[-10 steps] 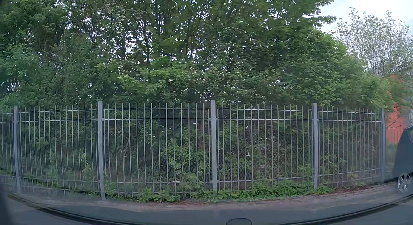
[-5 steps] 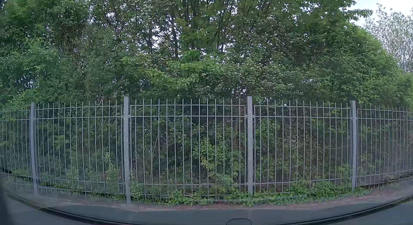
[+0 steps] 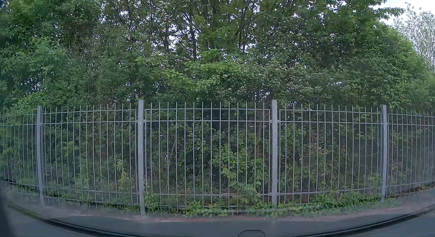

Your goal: Follow the waypoints while adhering to traffic rules and regulations

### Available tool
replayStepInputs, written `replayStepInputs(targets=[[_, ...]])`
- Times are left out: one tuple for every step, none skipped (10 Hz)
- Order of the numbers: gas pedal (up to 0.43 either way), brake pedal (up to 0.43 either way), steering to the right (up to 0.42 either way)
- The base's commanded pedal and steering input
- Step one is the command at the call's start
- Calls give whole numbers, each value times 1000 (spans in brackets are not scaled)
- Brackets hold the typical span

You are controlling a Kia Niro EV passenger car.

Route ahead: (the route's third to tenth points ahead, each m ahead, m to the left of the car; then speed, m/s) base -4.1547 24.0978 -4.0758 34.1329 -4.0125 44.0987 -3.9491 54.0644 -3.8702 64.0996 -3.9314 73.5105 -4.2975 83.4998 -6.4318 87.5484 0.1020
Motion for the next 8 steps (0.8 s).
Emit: replayStepInputs(targets=[[0,268,-741],[0,274,-708],[0,280,-696],[0,287,-687],[0,287,-682],[0,287,-681],[0,287,-681],[0,287,-683]])
